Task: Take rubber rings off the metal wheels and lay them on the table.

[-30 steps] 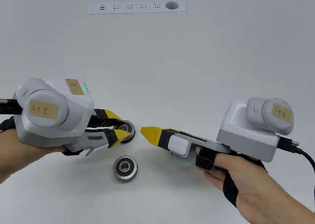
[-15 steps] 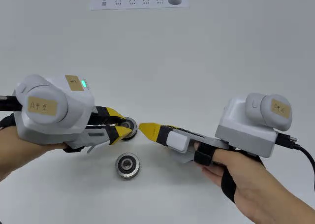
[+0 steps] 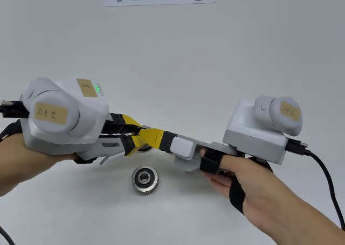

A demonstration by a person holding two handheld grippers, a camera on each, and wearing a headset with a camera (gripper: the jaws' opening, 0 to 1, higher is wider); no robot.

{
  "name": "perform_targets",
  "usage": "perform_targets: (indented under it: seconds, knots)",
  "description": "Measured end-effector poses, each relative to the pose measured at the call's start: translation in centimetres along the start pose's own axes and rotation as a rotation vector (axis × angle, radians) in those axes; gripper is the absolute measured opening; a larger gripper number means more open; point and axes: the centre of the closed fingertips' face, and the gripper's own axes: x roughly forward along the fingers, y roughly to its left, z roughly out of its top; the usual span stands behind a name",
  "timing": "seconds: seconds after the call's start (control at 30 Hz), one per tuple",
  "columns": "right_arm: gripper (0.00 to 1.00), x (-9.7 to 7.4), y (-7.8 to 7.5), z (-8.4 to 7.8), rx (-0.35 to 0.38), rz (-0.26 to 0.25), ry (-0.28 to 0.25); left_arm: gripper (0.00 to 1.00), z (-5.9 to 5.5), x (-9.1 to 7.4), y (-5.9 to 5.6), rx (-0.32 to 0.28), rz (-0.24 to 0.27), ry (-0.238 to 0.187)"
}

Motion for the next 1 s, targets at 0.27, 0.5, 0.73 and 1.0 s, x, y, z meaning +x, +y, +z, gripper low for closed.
perform_targets:
  seconds: [0.27, 0.5, 0.73, 1.0]
  knots:
    - [0.4, 0.4, 0.03, -0.35, 0.016, 0.002, 0.01, 0.14, 0.02, 0.03, -0.04, 0.001, -0.001, 0.004]
    - [0.39, 0.5, 0.29, -0.53, 0.037, 0.017, 0.013, 0.14, -0.07, 0.13, -0.09, -0.002, -0.002, 0.003]
    - [0.34, 0.21, 0.24, -0.59, 0.053, 0.024, 0.012, 0.14, -0.13, 0.2, -0.11, -0.003, -0.002, 0.001]
    - [0.22, -0.03, -0.37, -0.29, 0.076, 0.007, -0.005, 0.13, -0.12, 0.18, -0.09, -0.001, -0.003, 0.001]
